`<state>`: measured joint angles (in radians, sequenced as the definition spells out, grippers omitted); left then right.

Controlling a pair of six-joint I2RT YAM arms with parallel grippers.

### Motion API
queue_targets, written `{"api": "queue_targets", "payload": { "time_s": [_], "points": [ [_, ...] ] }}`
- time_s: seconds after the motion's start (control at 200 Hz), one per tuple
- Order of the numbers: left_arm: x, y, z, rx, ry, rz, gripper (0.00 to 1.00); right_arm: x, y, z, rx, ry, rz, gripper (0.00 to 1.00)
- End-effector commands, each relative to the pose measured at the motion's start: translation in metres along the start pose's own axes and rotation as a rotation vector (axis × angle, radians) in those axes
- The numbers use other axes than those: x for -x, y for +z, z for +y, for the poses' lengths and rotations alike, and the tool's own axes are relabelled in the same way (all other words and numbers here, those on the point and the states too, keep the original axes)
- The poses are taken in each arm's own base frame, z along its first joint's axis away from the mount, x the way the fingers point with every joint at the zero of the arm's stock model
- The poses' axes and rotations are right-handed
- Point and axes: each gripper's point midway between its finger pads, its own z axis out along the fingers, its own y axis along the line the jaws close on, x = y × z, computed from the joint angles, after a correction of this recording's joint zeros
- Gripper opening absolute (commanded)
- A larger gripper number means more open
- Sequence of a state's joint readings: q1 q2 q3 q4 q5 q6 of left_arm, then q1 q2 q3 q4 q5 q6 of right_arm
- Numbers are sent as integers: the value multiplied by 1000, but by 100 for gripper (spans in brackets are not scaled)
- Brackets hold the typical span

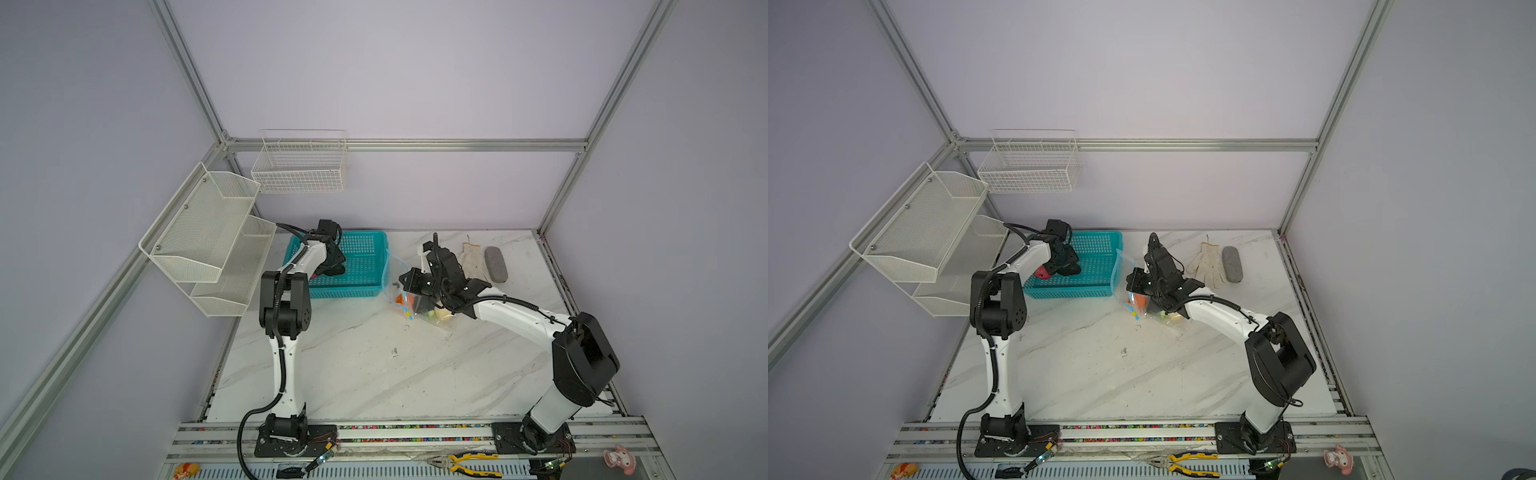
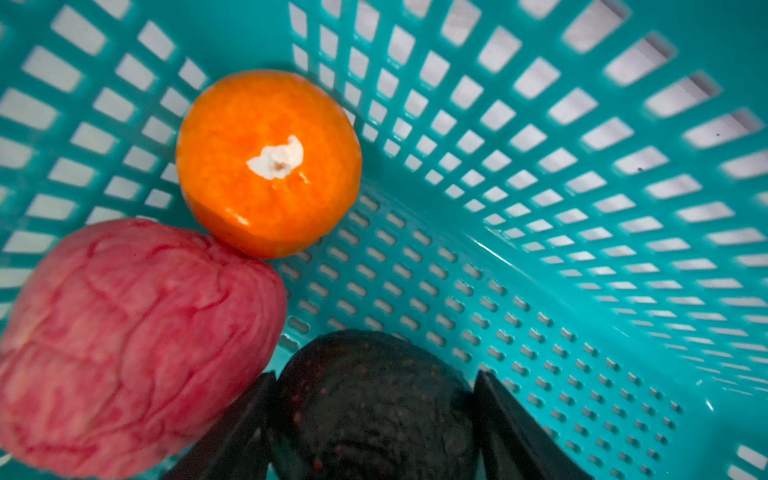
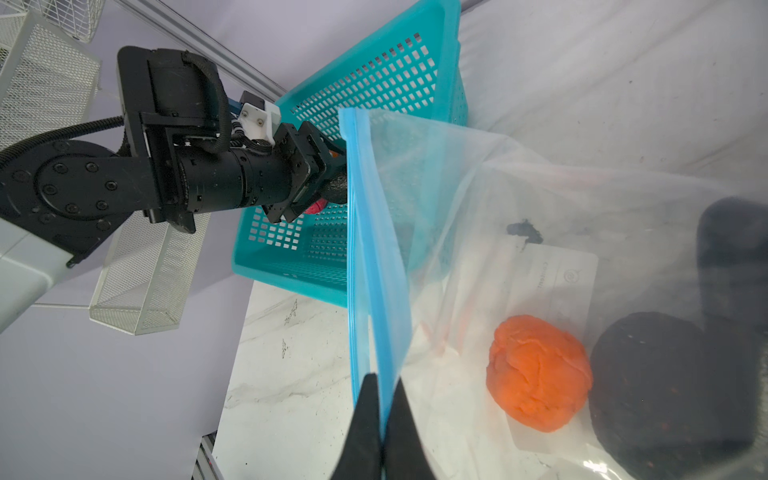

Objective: Place the food in the zip-top bag and seal the zipper
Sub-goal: 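Lower the open left gripper onto the dark round avocado in the basket, then close the left gripper on the dark round avocado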

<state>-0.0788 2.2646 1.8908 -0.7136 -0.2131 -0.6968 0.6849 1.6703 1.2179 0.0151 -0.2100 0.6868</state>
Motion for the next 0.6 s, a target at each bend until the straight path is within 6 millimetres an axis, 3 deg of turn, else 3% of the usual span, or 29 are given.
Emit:
{"api": "queue_targets", "payload": {
  "time_s": [0.0,0.4,0.595],
  "points": [
    [28,-10,-14,-46,-24,-63,68,11,-2,7,15,6,-25,0],
    [21,5,-22,-71,5,-28,85,10,-2,6,10,10,-23,0],
    [23,0,-23,-76,3,-36,75,10,-3,4,5,15,-27,0]
  ]
}}
